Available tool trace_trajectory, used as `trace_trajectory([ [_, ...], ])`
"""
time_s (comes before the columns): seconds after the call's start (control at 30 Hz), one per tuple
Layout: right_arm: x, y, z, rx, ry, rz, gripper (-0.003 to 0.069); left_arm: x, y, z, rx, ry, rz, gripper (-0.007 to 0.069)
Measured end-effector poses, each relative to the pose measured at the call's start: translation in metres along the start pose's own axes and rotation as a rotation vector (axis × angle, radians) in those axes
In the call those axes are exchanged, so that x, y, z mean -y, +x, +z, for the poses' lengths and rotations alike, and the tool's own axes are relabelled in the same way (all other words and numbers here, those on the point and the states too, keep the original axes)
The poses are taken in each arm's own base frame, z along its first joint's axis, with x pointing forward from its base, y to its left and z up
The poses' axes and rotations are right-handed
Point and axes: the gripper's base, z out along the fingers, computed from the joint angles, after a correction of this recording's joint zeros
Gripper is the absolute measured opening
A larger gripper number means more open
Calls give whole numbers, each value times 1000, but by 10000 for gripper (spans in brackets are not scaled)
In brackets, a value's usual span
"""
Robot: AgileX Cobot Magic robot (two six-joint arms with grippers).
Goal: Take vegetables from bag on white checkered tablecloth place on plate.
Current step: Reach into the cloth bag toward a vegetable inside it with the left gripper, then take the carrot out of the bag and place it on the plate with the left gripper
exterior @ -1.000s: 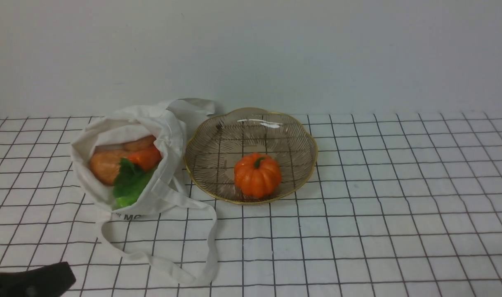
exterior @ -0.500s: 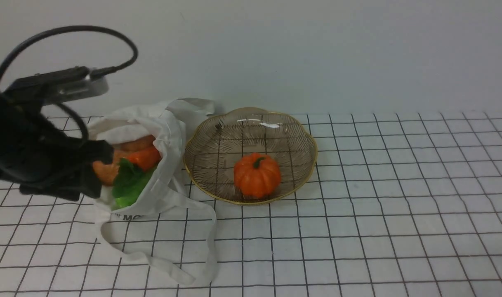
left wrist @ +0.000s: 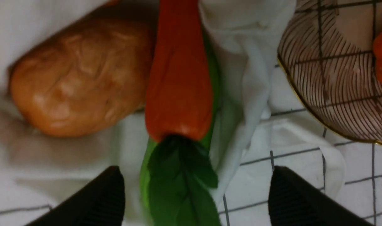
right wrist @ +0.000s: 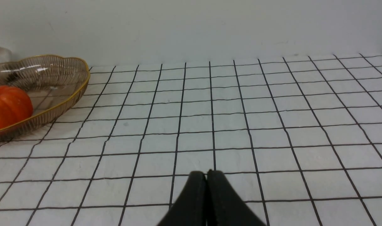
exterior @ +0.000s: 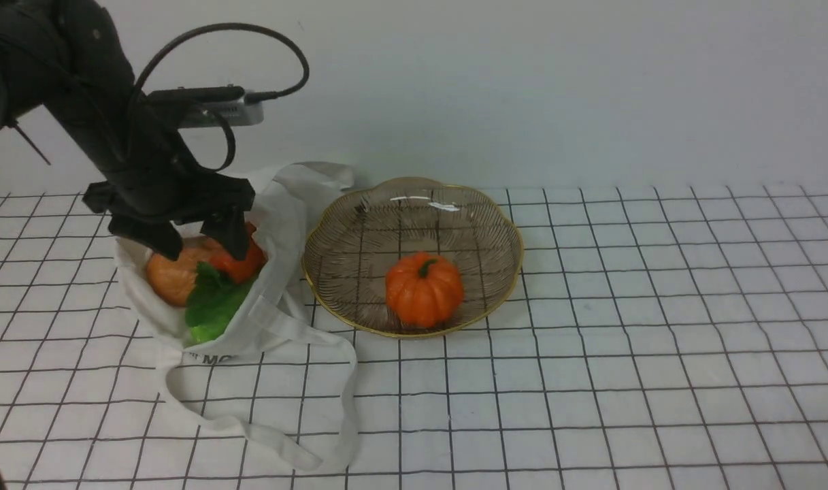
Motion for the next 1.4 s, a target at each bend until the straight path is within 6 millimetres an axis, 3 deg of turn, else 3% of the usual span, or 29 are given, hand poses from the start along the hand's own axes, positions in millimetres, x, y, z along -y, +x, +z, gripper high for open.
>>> trace_trajectory([
  [0.47, 0, 0, 0, 0, 0, 0, -15, -4, -15, 38, 41, -41, 43, 530],
  [0.57, 0, 0, 0, 0, 0, 0, -15, -5, -16, 49, 26, -44, 42, 464],
  [0.7, 0, 0, 0, 0, 0, 0, -15, -8, -15, 60, -7, -57, 44, 304],
  [0.8, 0, 0, 0, 0, 0, 0, -15, -8, -13, 56, -26, -56, 43, 301],
  [0.87, 0, 0, 0, 0, 0, 0, -15, -6, -10, 45, -39, -57, 46, 303],
  [1.17, 0, 0, 0, 0, 0, 1, -15, 7, 17, -64, 49, -93, 14, 303],
  [1.3, 0, 0, 0, 0, 0, 1, -15, 26, 24, -89, 115, -29, -43, 303],
  [1.4, 0, 0, 0, 0, 0, 1, -15, 56, 24, -84, 109, 44, 0, 303],
])
